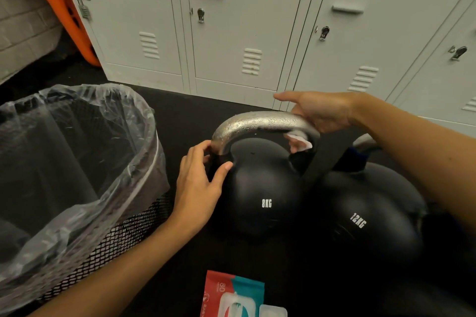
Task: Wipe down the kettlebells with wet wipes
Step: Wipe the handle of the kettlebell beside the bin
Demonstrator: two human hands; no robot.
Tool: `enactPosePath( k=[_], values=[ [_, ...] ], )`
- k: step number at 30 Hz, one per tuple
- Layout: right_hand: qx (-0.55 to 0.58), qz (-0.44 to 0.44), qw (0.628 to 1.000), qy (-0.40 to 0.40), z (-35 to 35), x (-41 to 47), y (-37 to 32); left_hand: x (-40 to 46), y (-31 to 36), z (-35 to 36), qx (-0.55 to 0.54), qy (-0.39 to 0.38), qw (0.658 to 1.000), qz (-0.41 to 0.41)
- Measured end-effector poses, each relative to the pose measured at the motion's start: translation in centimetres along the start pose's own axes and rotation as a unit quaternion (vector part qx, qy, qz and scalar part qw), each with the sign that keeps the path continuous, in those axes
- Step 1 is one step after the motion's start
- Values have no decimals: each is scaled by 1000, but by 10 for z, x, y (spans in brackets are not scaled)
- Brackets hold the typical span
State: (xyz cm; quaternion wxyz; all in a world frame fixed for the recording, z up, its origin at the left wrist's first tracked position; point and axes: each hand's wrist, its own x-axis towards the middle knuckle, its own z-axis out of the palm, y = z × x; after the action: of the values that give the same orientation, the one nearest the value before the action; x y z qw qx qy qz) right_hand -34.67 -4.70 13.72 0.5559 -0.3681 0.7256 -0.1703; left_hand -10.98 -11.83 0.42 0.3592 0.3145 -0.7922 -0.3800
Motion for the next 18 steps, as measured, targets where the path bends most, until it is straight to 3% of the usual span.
enactPosePath(
  k=[4, 10, 18],
  values=[
    [-15, 8, 999, -32, 0, 0, -20, 1, -2, 0, -4, -3, 1000, 3],
    [62, -38, 997, -5, -3, 0, 21, 1, -1, 0, -12, -4, 1000, 5],
    [13, -43, 998, -33, -2, 2, 5, 1, -1, -1, -13, 1, 1000, 10]
  ],
)
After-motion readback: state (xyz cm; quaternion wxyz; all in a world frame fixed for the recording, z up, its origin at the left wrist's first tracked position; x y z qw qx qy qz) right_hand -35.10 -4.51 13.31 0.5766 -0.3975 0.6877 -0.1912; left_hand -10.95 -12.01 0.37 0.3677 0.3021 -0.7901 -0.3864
